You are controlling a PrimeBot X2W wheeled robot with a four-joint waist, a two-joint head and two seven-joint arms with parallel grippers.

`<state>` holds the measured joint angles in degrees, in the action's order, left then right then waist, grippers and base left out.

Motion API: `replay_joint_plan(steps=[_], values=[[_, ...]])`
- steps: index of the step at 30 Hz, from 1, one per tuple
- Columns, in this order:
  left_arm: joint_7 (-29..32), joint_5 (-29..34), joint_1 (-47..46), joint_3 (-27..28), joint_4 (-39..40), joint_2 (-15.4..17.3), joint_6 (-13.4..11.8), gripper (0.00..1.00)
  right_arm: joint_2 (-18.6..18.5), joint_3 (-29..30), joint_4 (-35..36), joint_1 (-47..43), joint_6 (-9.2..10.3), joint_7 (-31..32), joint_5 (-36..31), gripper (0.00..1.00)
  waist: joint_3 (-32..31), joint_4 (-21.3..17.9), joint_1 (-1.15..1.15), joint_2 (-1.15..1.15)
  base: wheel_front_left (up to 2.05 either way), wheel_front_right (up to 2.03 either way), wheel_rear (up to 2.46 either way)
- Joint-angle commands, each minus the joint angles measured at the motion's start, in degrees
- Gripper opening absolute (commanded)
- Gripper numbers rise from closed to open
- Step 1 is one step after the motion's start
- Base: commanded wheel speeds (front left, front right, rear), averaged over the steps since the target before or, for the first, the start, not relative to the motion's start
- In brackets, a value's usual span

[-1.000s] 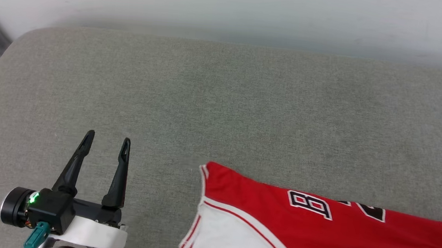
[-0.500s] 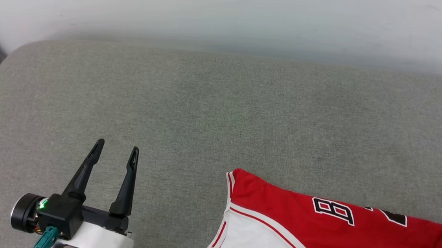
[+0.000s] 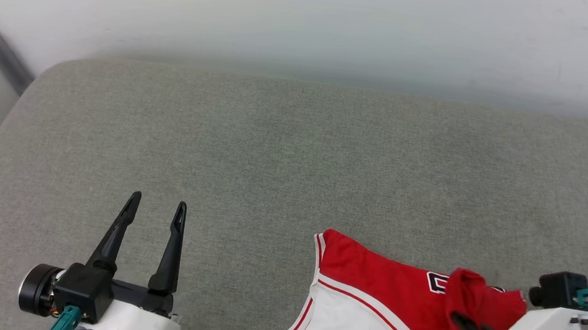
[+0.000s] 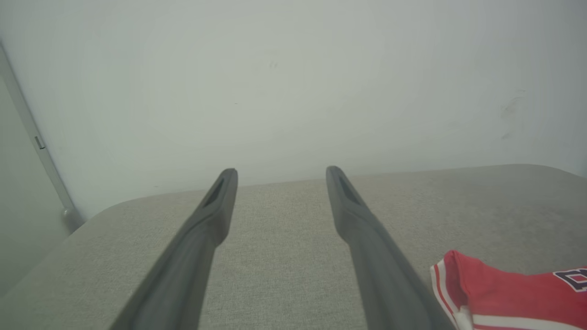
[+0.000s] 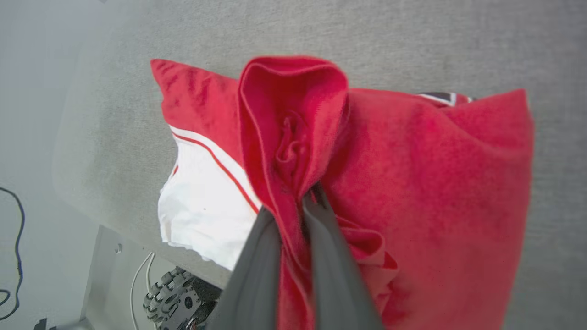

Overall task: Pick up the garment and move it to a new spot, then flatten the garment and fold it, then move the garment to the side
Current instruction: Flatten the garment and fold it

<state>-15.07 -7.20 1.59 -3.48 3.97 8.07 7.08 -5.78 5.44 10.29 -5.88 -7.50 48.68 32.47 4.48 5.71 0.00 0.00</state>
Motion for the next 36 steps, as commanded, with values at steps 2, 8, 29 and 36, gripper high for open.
replay_joint_plan(steps=[2,8,29,36], values=[[-0.12,0.25,0.13,-0.05,-0.02,-0.37,0.24,1.0,1.54,-1.87,1.57,0.07,0.03,0.99,1.06,0.0,-0.1,0.83,0.0,0.0,0.0,0.0,0.0],[-0.12,0.3,-0.09,-0.35,-0.26,-0.62,0.26,1.0,2.95,-6.28,0.27,2.4,0.03,0.42,1.65,0.0,0.03,2.61,0.0,0.0,0.0,0.0,0.0],[-0.12,0.41,-0.37,-0.63,-1.33,-0.82,0.37,1.0,2.92,-17.76,-11.85,9.39,0.03,-10.56,4.21,1.0,1.4,6.2,0.0,0.0,0.0,0.0,0.0],[-0.12,0.34,-0.82,-0.76,-1.59,-0.87,0.37,1.0,2.92,-14.54,-10.43,13.46,0.03,-12.09,-3.83,1.0,1.02,4.63,0.0,0.0,0.0,0.0,0.0]])
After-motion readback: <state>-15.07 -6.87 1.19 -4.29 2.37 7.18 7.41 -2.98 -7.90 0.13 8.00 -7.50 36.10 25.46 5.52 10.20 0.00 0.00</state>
